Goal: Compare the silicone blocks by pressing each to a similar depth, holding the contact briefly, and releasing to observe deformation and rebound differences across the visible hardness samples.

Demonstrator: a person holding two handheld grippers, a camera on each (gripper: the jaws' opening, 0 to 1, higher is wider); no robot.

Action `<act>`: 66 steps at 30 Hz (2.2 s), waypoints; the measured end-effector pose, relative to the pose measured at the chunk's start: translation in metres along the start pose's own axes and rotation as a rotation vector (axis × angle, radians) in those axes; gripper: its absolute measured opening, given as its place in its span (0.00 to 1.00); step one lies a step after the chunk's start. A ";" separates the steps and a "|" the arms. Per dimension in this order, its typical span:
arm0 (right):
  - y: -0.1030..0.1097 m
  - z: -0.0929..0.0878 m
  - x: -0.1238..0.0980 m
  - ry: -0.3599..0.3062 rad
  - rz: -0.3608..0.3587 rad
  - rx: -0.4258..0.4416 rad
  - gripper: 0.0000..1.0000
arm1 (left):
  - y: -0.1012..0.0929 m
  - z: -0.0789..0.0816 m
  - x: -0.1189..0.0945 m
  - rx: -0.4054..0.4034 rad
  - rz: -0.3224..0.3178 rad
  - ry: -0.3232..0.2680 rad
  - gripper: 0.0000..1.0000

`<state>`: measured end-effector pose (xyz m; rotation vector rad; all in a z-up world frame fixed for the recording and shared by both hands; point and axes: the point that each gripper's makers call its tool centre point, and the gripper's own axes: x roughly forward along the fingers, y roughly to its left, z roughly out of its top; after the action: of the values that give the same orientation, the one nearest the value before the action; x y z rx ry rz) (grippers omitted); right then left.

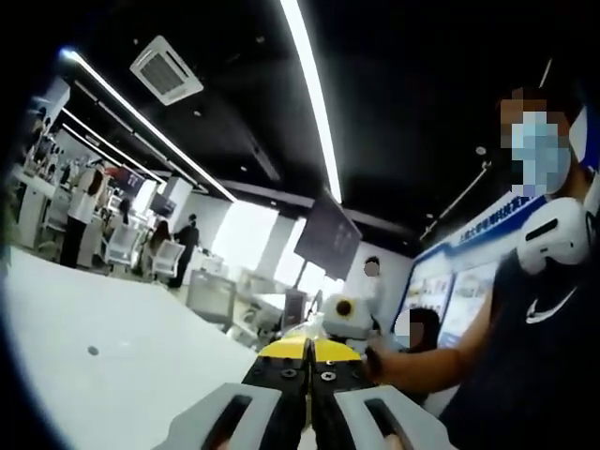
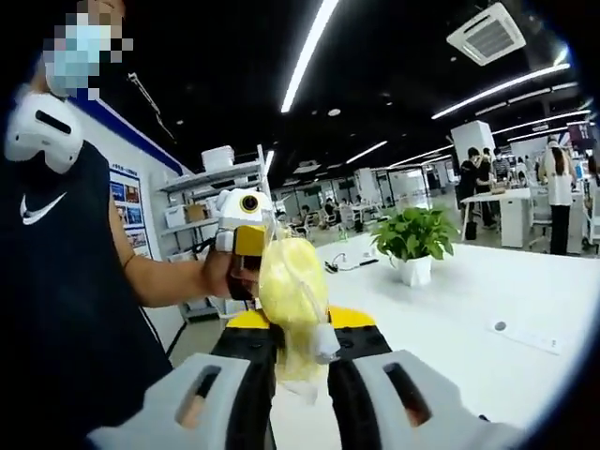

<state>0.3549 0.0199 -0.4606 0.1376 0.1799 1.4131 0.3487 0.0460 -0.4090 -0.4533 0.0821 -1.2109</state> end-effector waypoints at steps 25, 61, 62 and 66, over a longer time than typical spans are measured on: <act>-0.016 -0.001 -0.005 -0.046 -0.101 -0.014 0.96 | 0.006 0.000 -0.002 -0.025 0.021 0.004 0.00; -0.051 -0.072 -0.119 0.012 -0.461 -0.025 0.96 | 0.033 -0.004 -0.017 -0.129 0.132 -0.059 0.00; -0.051 -0.075 -0.122 0.013 -0.472 -0.024 0.96 | 0.034 -0.004 -0.017 -0.132 0.135 -0.060 0.00; -0.058 -0.097 -0.139 0.045 -0.549 -0.075 0.97 | 0.037 -0.006 -0.018 -0.150 0.143 -0.072 0.00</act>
<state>0.3705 -0.1276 -0.5610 -0.0084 0.1844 0.8743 0.3733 0.0711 -0.4321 -0.6118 0.1419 -1.0505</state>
